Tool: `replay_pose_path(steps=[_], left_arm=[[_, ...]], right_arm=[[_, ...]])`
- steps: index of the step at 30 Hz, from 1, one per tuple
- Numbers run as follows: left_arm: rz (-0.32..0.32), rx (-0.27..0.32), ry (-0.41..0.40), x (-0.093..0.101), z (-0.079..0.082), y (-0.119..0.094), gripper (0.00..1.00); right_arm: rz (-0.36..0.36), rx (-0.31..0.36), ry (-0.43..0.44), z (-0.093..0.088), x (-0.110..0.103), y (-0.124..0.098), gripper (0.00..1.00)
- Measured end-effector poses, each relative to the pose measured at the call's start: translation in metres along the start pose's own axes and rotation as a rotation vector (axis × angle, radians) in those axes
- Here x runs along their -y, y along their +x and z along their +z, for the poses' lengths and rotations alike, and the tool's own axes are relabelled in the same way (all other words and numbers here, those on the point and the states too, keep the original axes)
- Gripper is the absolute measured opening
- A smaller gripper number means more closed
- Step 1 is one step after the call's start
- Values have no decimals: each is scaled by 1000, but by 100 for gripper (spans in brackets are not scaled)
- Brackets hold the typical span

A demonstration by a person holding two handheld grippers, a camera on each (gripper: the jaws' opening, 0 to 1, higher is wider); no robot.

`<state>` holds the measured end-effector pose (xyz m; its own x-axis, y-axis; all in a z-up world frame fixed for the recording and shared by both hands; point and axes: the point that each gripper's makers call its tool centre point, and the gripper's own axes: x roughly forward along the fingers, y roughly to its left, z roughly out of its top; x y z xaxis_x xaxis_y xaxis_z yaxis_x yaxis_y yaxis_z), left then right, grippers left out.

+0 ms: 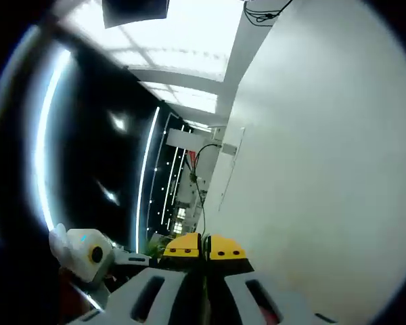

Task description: Open container latches remove lid place lid upside down on tabletop take tomato from container place on tabletop

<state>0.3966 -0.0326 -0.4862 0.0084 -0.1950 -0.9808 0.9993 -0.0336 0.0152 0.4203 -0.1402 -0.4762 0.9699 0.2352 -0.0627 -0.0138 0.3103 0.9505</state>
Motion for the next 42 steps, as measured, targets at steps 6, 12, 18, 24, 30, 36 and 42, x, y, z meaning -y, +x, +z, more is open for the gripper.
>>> replay_pose_path(steps=[6,12,18,24,30,36,42], left_arm=[[2,21,-7,0,-1,0,63],[3,13,-8,0,0,0,63],[2,9,-6,0,0,0,63],[3,21,-6,0,0,1,63],[3,36,-9,1,1,1,63],[3,35,-6,1,1,1,63],[2,36,-5,1,1,1,63]], right_arm=[[-14,-5,-16,-3,0,-3,0],[-25,-27,37,-3,5,-4,0],[-49,-31,61,0,17,-2,0],[-52,-35,89,4,26,-2,1],[-42,-45,117,12,30,-4,4],[-28,-33,85,31,25,-7,6],[-2,-19,70,50,16,-12,11]])
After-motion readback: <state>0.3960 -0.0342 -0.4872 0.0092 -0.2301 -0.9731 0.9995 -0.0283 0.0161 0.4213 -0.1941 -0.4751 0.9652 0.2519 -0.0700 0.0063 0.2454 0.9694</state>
